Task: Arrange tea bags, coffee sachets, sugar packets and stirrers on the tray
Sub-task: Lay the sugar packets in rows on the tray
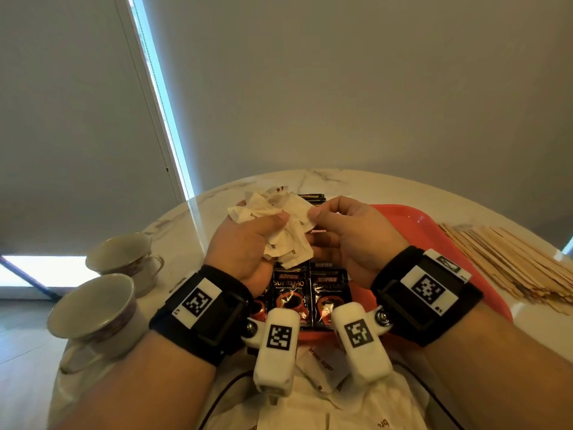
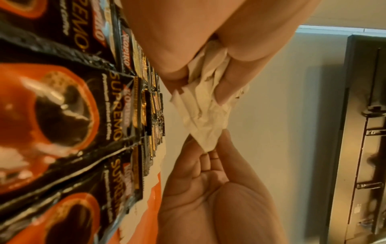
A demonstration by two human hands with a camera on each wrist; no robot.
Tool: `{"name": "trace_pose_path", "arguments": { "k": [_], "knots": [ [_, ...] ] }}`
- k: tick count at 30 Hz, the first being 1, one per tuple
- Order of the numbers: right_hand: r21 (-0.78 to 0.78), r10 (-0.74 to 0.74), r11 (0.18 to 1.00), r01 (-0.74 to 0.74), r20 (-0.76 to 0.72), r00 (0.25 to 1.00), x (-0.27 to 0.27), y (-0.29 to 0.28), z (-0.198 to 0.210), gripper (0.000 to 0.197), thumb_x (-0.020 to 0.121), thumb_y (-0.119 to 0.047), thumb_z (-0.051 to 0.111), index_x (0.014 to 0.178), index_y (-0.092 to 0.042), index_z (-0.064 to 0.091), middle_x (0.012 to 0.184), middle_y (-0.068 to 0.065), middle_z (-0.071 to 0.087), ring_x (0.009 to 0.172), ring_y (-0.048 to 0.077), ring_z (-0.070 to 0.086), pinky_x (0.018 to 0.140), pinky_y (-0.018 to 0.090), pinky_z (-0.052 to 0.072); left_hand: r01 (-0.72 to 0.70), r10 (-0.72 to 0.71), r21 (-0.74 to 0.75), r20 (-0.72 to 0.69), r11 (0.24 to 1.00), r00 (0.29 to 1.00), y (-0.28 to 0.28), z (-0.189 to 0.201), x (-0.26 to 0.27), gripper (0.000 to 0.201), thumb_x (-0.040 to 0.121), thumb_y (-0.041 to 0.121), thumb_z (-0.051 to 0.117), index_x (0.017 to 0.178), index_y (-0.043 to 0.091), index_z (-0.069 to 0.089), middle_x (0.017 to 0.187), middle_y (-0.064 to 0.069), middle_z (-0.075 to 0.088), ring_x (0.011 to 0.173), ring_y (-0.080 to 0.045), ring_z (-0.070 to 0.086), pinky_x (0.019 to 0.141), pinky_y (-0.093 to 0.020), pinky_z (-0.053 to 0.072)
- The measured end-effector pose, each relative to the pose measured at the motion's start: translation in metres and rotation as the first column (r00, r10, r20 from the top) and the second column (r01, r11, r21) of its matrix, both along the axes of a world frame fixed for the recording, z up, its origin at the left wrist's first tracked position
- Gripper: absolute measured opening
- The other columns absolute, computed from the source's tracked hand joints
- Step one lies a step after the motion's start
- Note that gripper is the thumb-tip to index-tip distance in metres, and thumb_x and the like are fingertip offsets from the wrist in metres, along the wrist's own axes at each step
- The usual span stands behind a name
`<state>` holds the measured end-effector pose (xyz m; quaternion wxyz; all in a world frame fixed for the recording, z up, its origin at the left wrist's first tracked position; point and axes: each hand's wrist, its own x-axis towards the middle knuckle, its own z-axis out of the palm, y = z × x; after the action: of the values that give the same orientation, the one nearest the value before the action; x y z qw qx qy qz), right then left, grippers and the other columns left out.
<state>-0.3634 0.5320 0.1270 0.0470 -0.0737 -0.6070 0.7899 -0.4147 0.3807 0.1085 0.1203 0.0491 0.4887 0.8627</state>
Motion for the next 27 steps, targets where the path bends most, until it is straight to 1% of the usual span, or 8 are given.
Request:
{"name": "trace_pose_path", "arguments": {
  "k": [3,7,11,14,17,21,25,27],
  "knots": [
    [-0.021,0.080,0.997,-0.080,0.000,0.997,0.003,-0.001,0.002,0.016,0.094,-0.012,0.070,0.102,-0.009,0.057,0.101,0.016,0.073,0.073,0.024,0.071,0.057,0.031,0.060,-0.023,0.023,-0.023,-0.017,0.999,1.000,-0.001,-0.002,-0.001,0.037,0.097,-0.010,0.059,0.131,0.003,0.063,0.116,-0.021,0.076,0.103,-0.039,0.076,0.070,-0.049,0.065],
    [0.171,0.132,0.977,-0.127,-0.018,0.991,0.003,-0.004,-0.001,0.042,0.081,0.004,0.078,0.117,-0.005,0.059,0.111,0.026,0.071,0.089,0.033,0.074,0.063,0.035,0.061,-0.014,0.014,0.043,-0.006,0.999,1.000,-0.002,0.001,0.001,0.035,0.099,-0.008,0.056,0.132,0.003,0.062,0.115,-0.022,0.076,0.101,-0.039,0.077,0.068,-0.047,0.064],
    [0.211,0.087,0.975,-0.073,-0.055,0.995,0.000,-0.007,0.000,0.029,0.084,0.009,0.073,0.110,0.000,0.065,0.105,0.024,0.073,0.079,0.026,0.073,0.058,0.030,0.058,-0.014,0.014,0.106,0.001,0.994,1.000,-0.004,0.004,-0.001,0.034,0.099,-0.006,0.056,0.131,0.001,0.061,0.115,-0.024,0.076,0.101,-0.041,0.076,0.070,-0.049,0.064],
    [0.180,0.082,0.981,-0.071,-0.053,0.995,-0.002,-0.001,0.004,0.014,0.088,0.007,0.069,0.095,-0.005,0.071,0.101,0.023,0.074,0.078,0.025,0.072,0.059,0.030,0.058,-0.059,0.057,0.146,0.016,0.988,0.998,-0.008,0.001,-0.008,0.038,0.098,-0.004,0.059,0.136,0.001,0.059,0.123,-0.027,0.072,0.108,-0.047,0.073,0.088,-0.062,0.060],
    [0.077,0.067,0.995,-0.060,-0.082,0.994,-0.003,0.004,0.008,0.014,0.091,0.005,0.065,0.102,-0.002,0.071,0.095,0.014,0.074,0.073,0.019,0.071,0.058,0.029,0.058,-0.107,0.102,0.143,0.045,0.984,0.994,-0.012,0.001,-0.013,0.038,0.097,-0.003,0.063,0.134,0.001,0.061,0.125,-0.029,0.071,0.111,-0.048,0.071,0.098,-0.068,0.053],
    [0.099,0.062,0.994,-0.052,-0.100,0.993,-0.005,0.001,0.005,0.011,0.094,-0.004,0.067,0.104,-0.002,0.070,0.094,0.012,0.074,0.071,0.016,0.068,0.054,0.026,0.056,-0.043,0.044,0.056,-0.014,0.997,0.999,-0.008,0.001,-0.007,0.038,0.094,-0.003,0.064,0.132,-0.001,0.064,0.123,-0.029,0.071,0.111,-0.047,0.072,0.096,-0.065,0.056],
    [0.171,0.012,0.985,0.005,-0.100,0.995,-0.008,0.000,-0.002,0.010,0.092,-0.009,0.072,0.100,-0.004,0.071,0.096,0.014,0.075,0.074,0.018,0.069,0.054,0.024,0.053,0.055,-0.054,0.027,-0.033,0.998,0.998,-0.005,0.004,-0.001,0.035,0.096,-0.005,0.058,0.131,-0.001,0.062,0.119,-0.026,0.074,0.106,-0.041,0.075,0.079,-0.049,0.065],
    [0.194,-0.024,0.980,0.045,-0.111,0.994,-0.009,0.003,-0.001,0.010,0.091,-0.009,0.073,0.099,-0.003,0.071,0.094,0.014,0.076,0.075,0.021,0.071,0.057,0.025,0.055,0.089,-0.088,0.013,-0.026,0.996,0.996,-0.005,0.006,0.002,0.035,0.099,0.000,0.059,0.134,0.005,0.061,0.120,-0.022,0.075,0.107,-0.039,0.075,0.085,-0.054,0.063]
  ]
}}
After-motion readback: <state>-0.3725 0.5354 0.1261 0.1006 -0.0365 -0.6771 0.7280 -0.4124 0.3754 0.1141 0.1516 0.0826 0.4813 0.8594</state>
